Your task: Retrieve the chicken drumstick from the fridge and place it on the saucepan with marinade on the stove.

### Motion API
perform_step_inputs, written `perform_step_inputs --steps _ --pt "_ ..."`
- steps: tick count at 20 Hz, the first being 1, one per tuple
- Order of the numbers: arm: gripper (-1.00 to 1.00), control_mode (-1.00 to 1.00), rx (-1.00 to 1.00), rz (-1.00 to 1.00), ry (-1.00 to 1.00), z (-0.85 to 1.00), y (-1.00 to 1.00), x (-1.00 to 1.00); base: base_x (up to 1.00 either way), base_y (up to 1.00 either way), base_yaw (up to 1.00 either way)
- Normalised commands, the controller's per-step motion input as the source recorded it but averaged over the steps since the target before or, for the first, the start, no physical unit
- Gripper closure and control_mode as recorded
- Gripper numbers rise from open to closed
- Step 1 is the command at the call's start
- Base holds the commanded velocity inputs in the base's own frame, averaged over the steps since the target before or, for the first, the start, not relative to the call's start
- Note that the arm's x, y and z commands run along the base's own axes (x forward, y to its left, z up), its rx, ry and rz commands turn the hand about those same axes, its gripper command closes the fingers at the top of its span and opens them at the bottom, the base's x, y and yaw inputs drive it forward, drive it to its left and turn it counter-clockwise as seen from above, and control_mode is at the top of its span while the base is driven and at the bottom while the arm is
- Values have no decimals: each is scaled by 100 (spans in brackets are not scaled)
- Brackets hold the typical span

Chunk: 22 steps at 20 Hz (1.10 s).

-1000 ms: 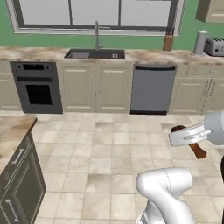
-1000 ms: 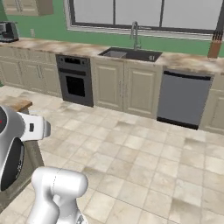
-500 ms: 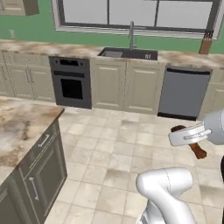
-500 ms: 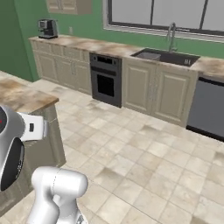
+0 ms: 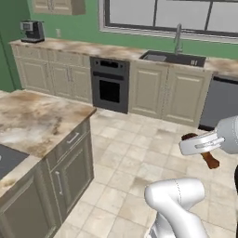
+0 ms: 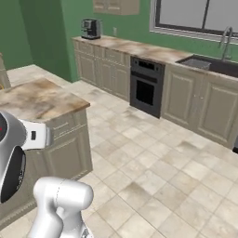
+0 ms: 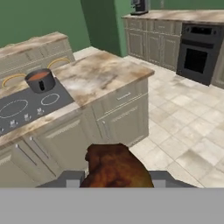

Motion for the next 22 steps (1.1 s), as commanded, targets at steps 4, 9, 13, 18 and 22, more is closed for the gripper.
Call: perform_step_inputs --steps 4,9,13,18,22 --pt "100 100 0 0 0 0 0 0 13 17 37" --pt "100 100 0 0 0 0 0 0 18 19 37" --pt "100 100 0 0 0 0 0 0 25 23 36" --pt "100 100 0 0 0 0 0 0 37 27 36" --pt "100 100 0 0 0 0 0 0 42 29 35"
